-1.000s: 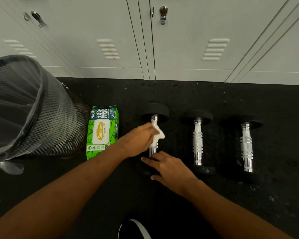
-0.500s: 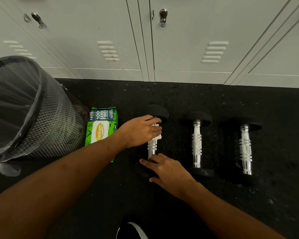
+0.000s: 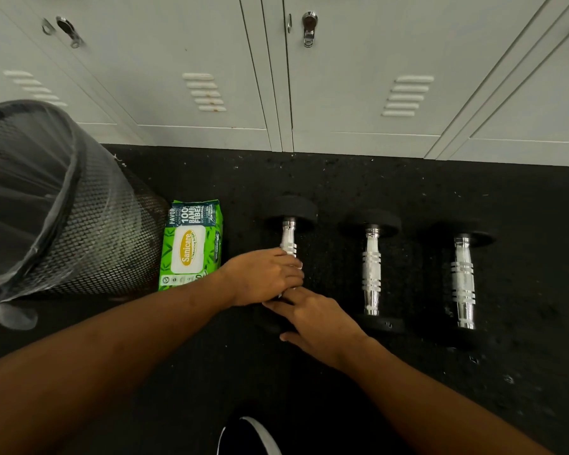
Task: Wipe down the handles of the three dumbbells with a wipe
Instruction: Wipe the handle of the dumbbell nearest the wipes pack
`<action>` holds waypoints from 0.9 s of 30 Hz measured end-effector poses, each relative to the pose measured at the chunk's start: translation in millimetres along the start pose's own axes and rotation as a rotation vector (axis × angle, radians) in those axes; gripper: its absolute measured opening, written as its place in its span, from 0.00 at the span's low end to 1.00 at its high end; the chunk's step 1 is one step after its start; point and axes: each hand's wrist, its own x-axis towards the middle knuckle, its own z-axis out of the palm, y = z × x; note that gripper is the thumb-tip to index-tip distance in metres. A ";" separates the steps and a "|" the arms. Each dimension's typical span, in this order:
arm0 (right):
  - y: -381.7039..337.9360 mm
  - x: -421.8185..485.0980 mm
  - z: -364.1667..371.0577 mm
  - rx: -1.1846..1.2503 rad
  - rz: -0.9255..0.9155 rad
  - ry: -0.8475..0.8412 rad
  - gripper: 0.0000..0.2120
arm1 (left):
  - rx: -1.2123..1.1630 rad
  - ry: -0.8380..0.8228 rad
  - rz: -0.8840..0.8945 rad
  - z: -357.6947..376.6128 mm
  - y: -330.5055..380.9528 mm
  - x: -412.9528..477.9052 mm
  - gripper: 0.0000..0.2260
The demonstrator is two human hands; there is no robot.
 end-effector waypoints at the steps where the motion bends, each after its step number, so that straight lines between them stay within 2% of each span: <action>1: -0.2 -0.1 0.0 0.000 0.005 -0.007 0.32 | 0.012 0.015 0.007 0.7 -0.6 -1.4 0.16; 5: -1.3 0.5 1.4 -0.009 0.042 -0.031 0.32 | 0.089 -0.018 0.002 -7.1 -10.3 4.3 0.14; 12: -6.1 -0.4 -0.5 -0.010 0.053 -0.042 0.32 | 0.201 -0.006 -0.258 -19.5 -26.8 23.4 0.11; 16: -6.6 -0.2 0.1 -0.024 0.046 -0.026 0.32 | 0.070 -0.022 -0.304 -16.5 -14.1 18.0 0.14; 22: -5.6 -0.9 2.7 -0.025 0.049 -0.015 0.31 | -0.349 -0.286 -0.241 -27.6 7.5 6.8 0.13; 27: -3.5 -2.1 3.5 -0.005 0.057 -0.018 0.31 | -0.293 -0.371 -0.163 -38.8 -2.5 11.7 0.13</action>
